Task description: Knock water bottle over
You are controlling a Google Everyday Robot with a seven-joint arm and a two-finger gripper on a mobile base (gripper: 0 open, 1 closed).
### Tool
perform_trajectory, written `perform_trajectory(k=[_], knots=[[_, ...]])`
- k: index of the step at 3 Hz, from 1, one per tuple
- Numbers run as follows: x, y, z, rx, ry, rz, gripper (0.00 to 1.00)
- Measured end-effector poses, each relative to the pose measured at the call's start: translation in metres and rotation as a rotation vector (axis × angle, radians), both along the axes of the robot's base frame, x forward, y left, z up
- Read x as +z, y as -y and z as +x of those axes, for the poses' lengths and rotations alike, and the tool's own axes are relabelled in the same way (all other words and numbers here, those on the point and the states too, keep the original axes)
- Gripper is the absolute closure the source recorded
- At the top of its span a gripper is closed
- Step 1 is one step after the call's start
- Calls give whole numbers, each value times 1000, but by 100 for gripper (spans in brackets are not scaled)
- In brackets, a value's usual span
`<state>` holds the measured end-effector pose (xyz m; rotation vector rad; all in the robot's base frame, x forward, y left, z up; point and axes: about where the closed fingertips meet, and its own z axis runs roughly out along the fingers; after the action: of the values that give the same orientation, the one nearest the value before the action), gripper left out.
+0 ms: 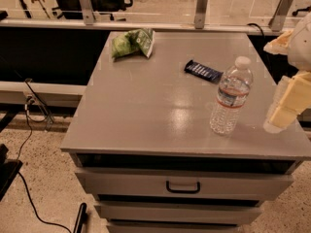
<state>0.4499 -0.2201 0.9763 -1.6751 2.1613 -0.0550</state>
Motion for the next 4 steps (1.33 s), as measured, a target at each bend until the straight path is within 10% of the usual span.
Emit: perform_trajectory(k=[2, 4], knots=[[-36, 44, 43, -55, 47, 399, 0], [-50, 26, 45, -9, -2, 874, 0]])
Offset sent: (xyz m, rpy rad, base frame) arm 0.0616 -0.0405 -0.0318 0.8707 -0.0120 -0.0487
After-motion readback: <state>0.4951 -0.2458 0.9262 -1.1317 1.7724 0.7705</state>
